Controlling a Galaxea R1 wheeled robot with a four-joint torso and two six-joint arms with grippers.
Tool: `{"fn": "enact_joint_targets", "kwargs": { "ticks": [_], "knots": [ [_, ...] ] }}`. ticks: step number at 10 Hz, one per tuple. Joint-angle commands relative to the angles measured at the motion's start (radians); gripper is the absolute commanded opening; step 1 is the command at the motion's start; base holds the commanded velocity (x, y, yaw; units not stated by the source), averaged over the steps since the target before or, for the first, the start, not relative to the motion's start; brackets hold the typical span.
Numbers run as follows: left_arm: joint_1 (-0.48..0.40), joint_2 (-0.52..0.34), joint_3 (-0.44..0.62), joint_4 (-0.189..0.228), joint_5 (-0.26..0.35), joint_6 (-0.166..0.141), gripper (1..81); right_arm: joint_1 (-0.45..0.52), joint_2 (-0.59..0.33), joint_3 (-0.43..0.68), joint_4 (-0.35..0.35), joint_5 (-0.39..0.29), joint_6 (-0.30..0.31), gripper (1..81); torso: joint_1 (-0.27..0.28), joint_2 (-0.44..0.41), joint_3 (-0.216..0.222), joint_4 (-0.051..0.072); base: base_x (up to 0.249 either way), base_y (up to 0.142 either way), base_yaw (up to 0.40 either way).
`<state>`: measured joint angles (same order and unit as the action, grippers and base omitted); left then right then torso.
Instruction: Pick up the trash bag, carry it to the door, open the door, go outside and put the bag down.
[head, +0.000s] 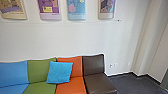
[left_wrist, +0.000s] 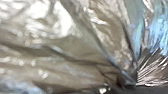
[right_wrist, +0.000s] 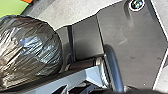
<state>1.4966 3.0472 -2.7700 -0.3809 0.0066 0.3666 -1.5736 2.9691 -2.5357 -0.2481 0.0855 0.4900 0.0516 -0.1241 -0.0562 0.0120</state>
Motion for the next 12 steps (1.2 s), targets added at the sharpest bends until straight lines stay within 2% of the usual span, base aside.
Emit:
{"fn": "enact_joint_targets", "kwargs": {
  "ticks": [1, 6, 10, 11, 12],
  "knots": [
    [-0.054, -0.001, 0.001, 0.008, 0.064, 0.006, 1.0, 0.048, 0.015, -0.007, -0.011, -0.044, -0.004, 81.1, 0.000, 0.000, 0.000, 0.000, 0.000, 0.000, -0.217],
    [-0.054, -0.007, -0.002, 0.007, 0.064, 0.006, 1.0, 0.046, 0.050, -0.067, -0.011, -0.044, -0.004, 81.1, 0.000, 0.000, 0.000, 0.000, 0.000, 0.000, -0.233],
    [-0.054, -0.008, -0.002, 0.010, 0.064, 0.006, 1.0, 0.031, 0.055, -0.067, 0.000, -0.044, -0.004, 81.1, 0.000, 0.000, 0.000, 0.000, 0.000, 0.000, -0.237],
    [-0.052, -0.010, -0.002, 0.010, 0.064, 0.006, 1.0, 0.010, 0.061, -0.072, 0.003, -0.024, -0.016, 81.1, 0.000, 0.000, 0.000, 0.000, 0.000, 0.000, -0.238],
    [-0.052, -0.010, -0.002, 0.008, 0.064, 0.006, 1.0, 0.008, 0.069, -0.089, 0.057, 0.008, -0.080, 81.1, 0.000, 0.000, 0.000, 0.000, 0.000, 0.000, -0.238]
  ]
}}
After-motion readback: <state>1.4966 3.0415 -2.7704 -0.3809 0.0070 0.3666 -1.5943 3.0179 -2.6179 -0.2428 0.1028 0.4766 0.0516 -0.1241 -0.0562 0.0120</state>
